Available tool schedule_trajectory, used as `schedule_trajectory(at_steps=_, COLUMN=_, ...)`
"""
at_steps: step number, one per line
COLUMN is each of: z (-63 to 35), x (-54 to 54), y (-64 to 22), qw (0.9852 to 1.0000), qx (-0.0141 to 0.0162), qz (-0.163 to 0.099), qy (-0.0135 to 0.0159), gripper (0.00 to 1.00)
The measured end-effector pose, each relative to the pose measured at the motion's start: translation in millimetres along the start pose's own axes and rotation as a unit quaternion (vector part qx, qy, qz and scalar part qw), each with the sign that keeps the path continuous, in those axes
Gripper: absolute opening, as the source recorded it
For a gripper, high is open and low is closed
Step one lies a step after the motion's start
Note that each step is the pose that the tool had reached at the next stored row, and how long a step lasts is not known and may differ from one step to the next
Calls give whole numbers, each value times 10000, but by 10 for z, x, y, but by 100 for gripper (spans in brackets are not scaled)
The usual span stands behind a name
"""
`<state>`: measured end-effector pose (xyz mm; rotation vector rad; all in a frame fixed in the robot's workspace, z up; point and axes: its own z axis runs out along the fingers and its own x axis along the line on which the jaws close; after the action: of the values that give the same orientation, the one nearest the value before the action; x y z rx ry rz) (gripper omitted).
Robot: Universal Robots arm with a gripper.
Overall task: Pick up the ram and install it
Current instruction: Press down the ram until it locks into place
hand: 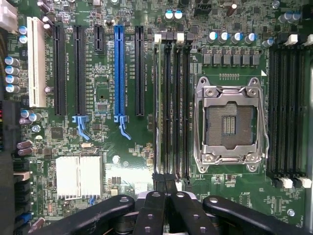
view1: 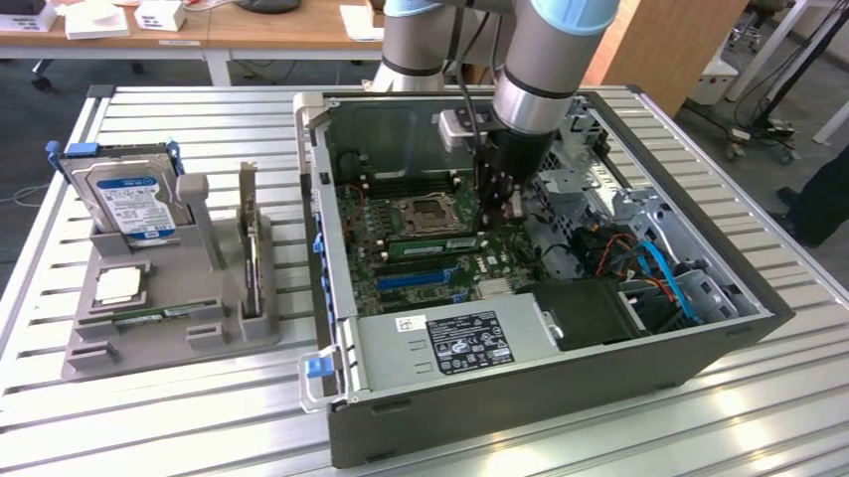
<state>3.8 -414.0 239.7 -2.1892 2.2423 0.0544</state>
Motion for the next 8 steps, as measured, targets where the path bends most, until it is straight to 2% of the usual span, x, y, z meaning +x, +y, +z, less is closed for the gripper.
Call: schedule_trajectory(at_steps=8, z=-73, x=-2, y=1, qw=10000, qx=0, qz=0, qy=0, gripper=10)
